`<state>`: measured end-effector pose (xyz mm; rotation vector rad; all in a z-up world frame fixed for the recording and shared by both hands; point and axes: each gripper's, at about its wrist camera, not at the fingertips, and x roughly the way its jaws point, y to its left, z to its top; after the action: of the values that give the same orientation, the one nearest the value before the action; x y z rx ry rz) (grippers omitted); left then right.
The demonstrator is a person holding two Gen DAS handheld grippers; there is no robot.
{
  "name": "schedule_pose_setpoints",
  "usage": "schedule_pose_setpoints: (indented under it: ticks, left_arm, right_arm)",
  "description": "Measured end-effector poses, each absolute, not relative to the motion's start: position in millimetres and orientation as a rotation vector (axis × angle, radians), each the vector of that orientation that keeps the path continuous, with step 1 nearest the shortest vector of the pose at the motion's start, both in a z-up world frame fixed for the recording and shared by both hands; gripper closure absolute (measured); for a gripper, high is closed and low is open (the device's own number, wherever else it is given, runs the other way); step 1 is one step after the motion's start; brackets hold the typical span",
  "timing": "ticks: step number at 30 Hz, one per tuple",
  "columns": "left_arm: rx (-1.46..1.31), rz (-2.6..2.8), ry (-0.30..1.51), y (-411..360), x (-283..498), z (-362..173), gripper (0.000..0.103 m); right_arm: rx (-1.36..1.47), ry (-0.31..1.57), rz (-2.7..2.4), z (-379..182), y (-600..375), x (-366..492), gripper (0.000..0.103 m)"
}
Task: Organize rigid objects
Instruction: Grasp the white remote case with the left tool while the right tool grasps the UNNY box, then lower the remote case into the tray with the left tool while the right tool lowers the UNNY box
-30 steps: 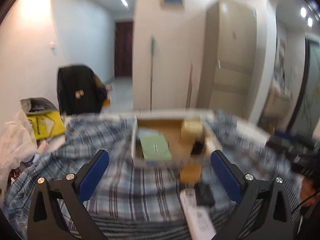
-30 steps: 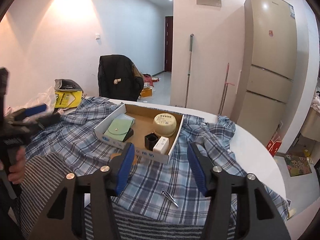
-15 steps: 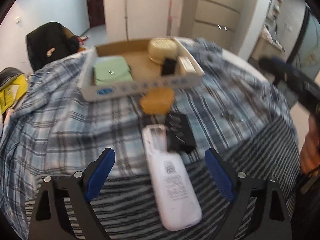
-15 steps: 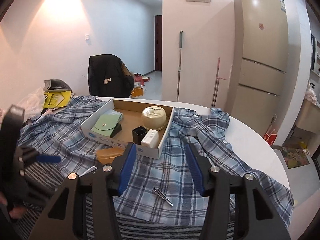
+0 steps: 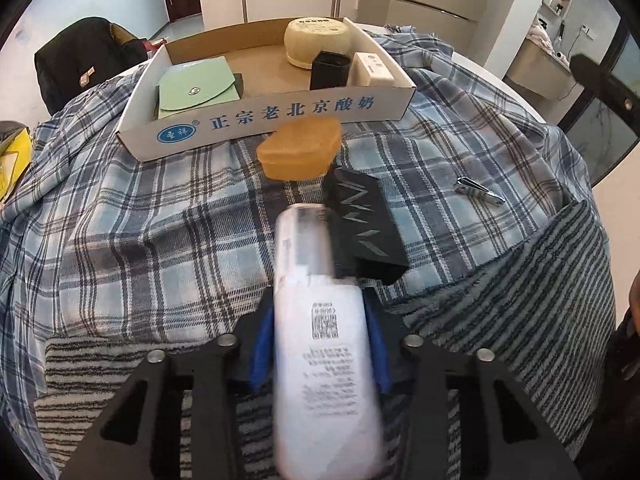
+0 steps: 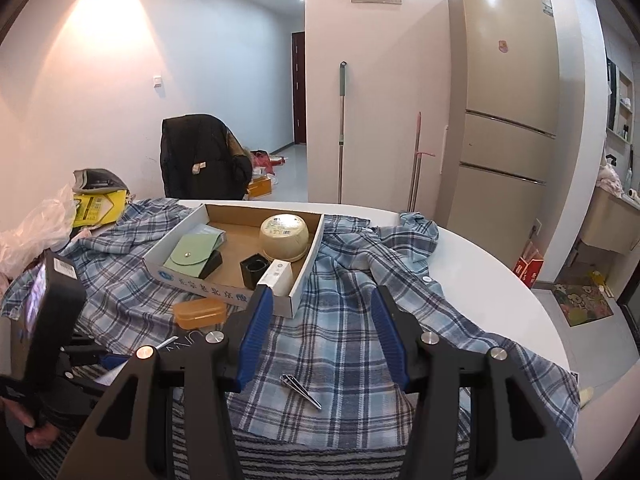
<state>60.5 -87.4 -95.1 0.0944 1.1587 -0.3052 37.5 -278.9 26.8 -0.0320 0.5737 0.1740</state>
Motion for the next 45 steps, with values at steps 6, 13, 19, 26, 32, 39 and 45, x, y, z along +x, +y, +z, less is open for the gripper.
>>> schedule_pose_setpoints:
  ticks: [6,13,19,26,32,39,45]
  left_arm:
    - [0.086,-0.3,1.118,-69,49,-82,0.061]
    - [0.078,-0.268,1.036,-42,31,-61,0.061]
    - [0.044,-0.255,0.948,-24,31,-41,0.061]
    - [0.036,-0.217,0.915,-3,29,-41,0.061]
    - [0.028,-0.2,0.89,11,26,-37,0.061]
    - [0.028,-0.21,0.891,13,28,-40,0.061]
    - [0.028,-0.207,0.891,13,27,-39,0.061]
  right_arm:
    - [-0.055,0.579,0.166,29,-276,34,0.053]
    - [-0.022,0.666,0.275,32,-261,44,0.053]
    - [0.005,0.767,0.345,30,-235,58,0.054]
    - [-0.005,1.005,0.446,-8,-188,77,0.069]
    - [-0.027,1.129,0.437,-42,-164,94,0.07]
    - [-0.066,1.186,0.433,-62,-154,96,0.07]
    - [-0.113,1.159,0.431,-59,-146,93,0.069]
